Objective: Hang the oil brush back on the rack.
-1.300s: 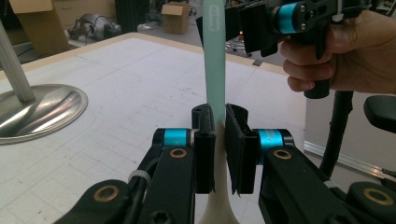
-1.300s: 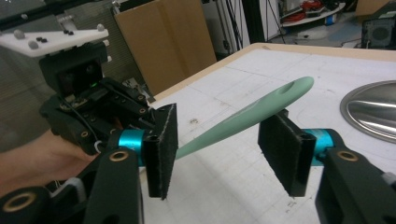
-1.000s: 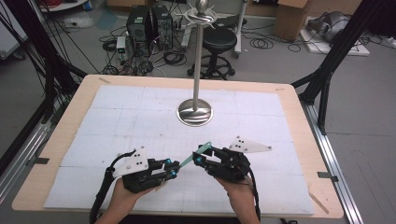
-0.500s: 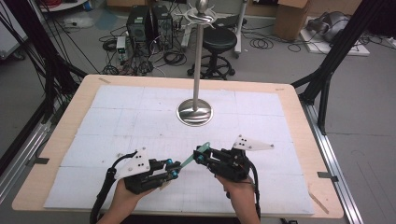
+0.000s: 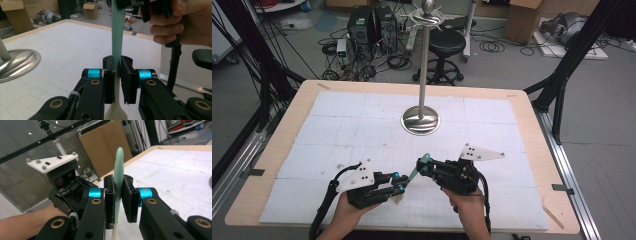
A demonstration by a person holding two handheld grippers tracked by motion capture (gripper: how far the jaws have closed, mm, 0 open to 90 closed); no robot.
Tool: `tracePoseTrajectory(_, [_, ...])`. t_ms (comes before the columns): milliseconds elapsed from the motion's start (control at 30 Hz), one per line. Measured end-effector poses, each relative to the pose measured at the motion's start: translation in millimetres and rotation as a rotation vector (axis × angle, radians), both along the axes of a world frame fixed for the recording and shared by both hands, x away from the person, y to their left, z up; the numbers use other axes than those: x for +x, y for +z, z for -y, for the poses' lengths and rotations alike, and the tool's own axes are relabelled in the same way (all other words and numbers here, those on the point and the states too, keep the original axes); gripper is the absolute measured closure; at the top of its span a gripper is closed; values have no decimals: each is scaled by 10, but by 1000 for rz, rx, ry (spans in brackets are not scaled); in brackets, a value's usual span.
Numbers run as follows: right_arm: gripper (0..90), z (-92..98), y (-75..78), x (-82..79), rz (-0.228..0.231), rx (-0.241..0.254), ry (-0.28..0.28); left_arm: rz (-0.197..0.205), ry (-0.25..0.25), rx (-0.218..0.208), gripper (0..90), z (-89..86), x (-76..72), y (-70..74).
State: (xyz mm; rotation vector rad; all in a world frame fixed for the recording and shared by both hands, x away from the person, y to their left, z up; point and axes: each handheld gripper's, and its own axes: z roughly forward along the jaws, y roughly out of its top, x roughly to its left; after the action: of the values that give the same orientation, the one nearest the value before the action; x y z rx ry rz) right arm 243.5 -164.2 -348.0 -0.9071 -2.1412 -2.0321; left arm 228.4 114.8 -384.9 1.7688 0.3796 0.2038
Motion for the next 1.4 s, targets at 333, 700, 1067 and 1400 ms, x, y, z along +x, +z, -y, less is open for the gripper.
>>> tracePoseTrajectory(333, [828,15,91,30,57,-12,114,-66,-101,-57,513,-102,67,41])
tracePoseTrajectory(700, [828,-77,109,77,130,-13,294,-123,-241,-41,567,-52,50,6])
tracePoseTrajectory(1067, [827,-127,122,79,178,-3,369,-117,-280,-20,837,-36,44,-17])
tracePoseTrajectory(1400, [466,-156,122,-6,179,4,179,-96,-163,-60,844,-70,62,19])
